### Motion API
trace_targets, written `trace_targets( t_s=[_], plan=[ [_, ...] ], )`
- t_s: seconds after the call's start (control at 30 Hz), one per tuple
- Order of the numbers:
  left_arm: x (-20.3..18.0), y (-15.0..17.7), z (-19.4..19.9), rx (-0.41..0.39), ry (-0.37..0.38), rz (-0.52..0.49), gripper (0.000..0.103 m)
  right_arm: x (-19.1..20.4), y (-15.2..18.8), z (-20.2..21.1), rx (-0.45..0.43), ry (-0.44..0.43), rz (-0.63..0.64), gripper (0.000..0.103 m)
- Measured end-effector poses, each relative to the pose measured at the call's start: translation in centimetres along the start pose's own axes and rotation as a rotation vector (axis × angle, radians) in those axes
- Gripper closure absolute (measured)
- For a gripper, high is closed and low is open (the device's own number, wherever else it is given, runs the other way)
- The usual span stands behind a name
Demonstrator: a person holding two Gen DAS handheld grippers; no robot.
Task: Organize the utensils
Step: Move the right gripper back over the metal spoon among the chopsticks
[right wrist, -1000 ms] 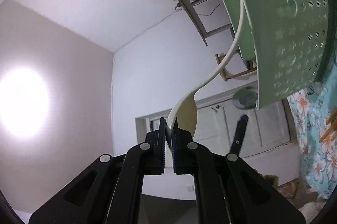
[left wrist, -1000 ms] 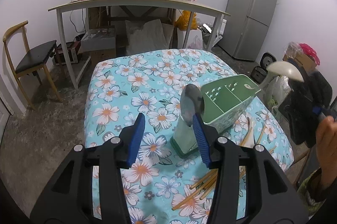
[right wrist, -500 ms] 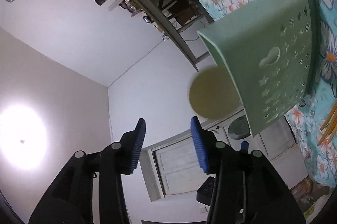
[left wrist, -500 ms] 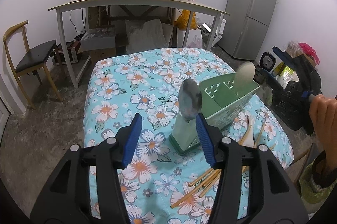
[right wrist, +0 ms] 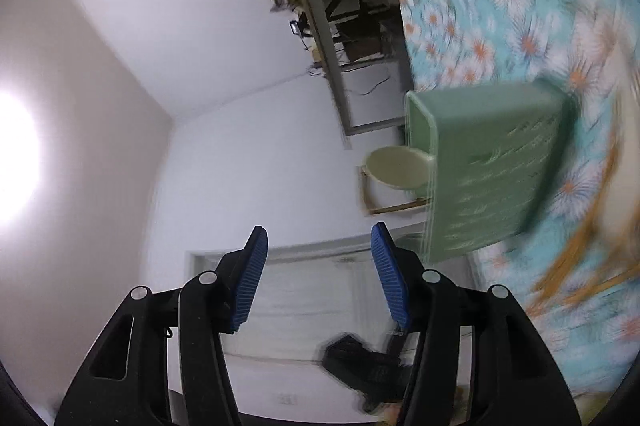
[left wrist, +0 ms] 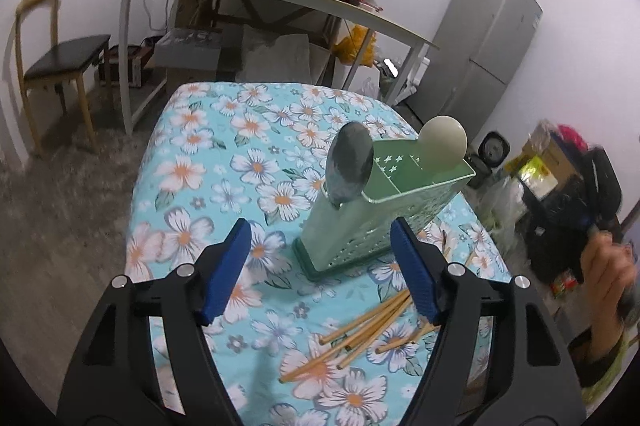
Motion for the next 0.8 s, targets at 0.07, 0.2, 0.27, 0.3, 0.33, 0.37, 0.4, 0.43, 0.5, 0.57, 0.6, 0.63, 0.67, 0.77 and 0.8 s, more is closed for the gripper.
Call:
trace_targets(
  t_s=[0.07,0.2,0.27,0.3,0.33,0.37,0.4,0.43,0.5,0.57,0.6,0.63,0.67,0.77,0.8],
  plan=[
    [-0.3,0.9,-0.2,0.018,0.021,0.003,0.029,-0.2,0.7,1.1,0.016,0.118,0.106,0.050],
    [-1.0,3.1,-0.7,0.072,0.077,0.018,0.023,-1.6,2.4,4.4,0.017,0.423,0.326,0.050],
    [-1.4,3.9,-1.1,0.094,0.093,0.023,0.016,-2.3,3.0,5.7,0.012,0.537,0.393,0.050],
    [-1.5,4.3,-1.2,0.101,0.098,0.027,0.014,-2.8,3.3,6.4,0.007,0.584,0.416,0.050],
    [-1.7,4.7,-1.4,0.108,0.098,0.031,0.013,-3.1,3.5,6.7,0.003,0.610,0.429,0.050],
    [-1.9,5.0,-1.5,0.111,0.105,0.032,0.011,-3.6,3.7,7.1,-0.003,0.637,0.437,0.050],
    [-2.0,5.2,-1.6,0.110,0.117,0.035,0.010,-4.2,3.8,7.5,-0.006,0.665,0.438,0.050],
    [-2.2,5.4,-1.7,0.104,0.119,0.041,0.009,-4.7,3.7,7.8,-0.006,0.682,0.438,0.050],
    [-2.5,5.7,-1.7,0.101,0.128,0.045,0.008,-5.5,3.9,8.1,0.001,0.728,0.451,0.050],
    [-2.8,6.0,-1.9,0.104,0.130,0.046,0.008,-6.1,4.1,8.1,0.028,0.760,0.464,0.050],
    [-2.9,6.1,-1.8,0.103,0.130,0.048,0.008,-6.4,4.2,8.1,0.039,0.757,0.457,0.050],
    [-3.0,6.2,-1.8,0.097,0.128,0.048,0.008,-6.5,4.4,8.1,0.049,0.750,0.450,0.050],
    [-3.0,6.3,-1.7,0.087,0.125,0.049,0.008,-6.7,4.5,8.0,0.059,0.741,0.438,0.050],
    [-3.2,6.5,-1.4,0.058,0.125,0.030,0.008,-7.9,4.8,8.1,0.076,0.721,0.373,0.053],
    [-3.5,6.6,-1.4,0.051,0.129,0.007,0.008,-8.7,4.6,8.3,0.071,0.711,0.333,0.054]
  ],
)
Point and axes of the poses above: each gripper's, at about its wrist camera, not at the fingertips, and z roughly against the way its jaws point, x to its left, y to its underside, the point moved 5 cm from there along -z, roughly the way its jaws point, and after that the axes turned 4 degrees about -y, right-handed, at the moved point
